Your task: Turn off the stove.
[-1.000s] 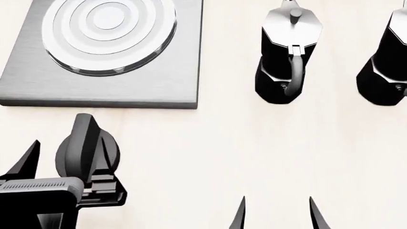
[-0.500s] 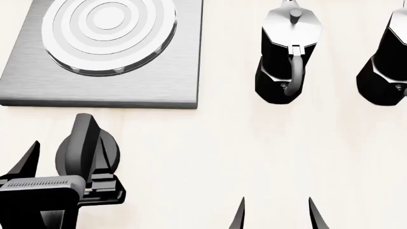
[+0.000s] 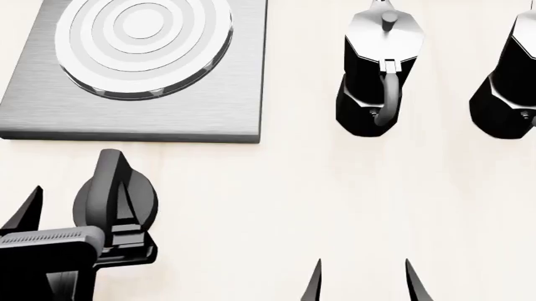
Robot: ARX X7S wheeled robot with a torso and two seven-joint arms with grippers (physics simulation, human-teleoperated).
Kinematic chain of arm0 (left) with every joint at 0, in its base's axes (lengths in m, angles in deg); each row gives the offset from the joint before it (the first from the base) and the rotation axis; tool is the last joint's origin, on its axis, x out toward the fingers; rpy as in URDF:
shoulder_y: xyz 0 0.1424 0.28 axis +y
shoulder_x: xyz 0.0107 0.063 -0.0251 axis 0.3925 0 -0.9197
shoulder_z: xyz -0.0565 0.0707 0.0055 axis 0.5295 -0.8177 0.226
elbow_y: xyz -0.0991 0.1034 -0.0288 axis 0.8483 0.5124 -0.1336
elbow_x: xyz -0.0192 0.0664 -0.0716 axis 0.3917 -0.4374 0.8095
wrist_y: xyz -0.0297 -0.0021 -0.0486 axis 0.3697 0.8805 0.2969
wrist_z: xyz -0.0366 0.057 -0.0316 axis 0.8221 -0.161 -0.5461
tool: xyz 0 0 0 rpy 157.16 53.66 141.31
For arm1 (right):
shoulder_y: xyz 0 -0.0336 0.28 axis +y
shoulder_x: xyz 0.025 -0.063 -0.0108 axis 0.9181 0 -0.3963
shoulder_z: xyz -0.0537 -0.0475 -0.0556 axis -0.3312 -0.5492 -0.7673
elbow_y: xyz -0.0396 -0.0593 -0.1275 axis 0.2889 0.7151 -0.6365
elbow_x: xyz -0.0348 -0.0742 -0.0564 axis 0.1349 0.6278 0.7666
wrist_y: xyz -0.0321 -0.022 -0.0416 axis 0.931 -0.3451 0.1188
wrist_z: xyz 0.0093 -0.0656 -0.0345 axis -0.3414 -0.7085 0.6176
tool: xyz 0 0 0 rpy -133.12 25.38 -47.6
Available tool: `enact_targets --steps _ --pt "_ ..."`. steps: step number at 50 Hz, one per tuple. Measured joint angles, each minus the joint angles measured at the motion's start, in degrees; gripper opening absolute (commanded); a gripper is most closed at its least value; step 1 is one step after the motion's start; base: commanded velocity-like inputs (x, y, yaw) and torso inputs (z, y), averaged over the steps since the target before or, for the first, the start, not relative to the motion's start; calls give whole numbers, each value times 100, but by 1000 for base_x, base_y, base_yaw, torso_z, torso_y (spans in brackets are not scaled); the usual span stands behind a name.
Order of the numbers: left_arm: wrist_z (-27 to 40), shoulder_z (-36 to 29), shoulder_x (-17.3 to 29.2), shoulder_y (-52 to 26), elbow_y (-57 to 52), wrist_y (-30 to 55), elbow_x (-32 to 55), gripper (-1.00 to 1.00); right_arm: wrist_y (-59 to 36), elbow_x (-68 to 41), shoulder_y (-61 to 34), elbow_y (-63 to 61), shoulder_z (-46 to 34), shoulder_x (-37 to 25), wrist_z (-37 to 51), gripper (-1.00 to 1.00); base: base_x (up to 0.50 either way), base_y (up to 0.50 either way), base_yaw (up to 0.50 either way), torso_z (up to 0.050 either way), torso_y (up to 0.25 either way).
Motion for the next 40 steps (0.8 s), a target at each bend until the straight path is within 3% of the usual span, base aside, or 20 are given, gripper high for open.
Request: enact_targets --steps 22,40 --pt "-61 -44 75 -21 132 -154 -72 100 10 -36 -16 11 -27 -24 25 100 0 0 0 0 0" --pt "-209 -47 387 370 -376 31 297 100 11 -60 -40 32 -53 -38 44 100 0 0 0 0 -1"
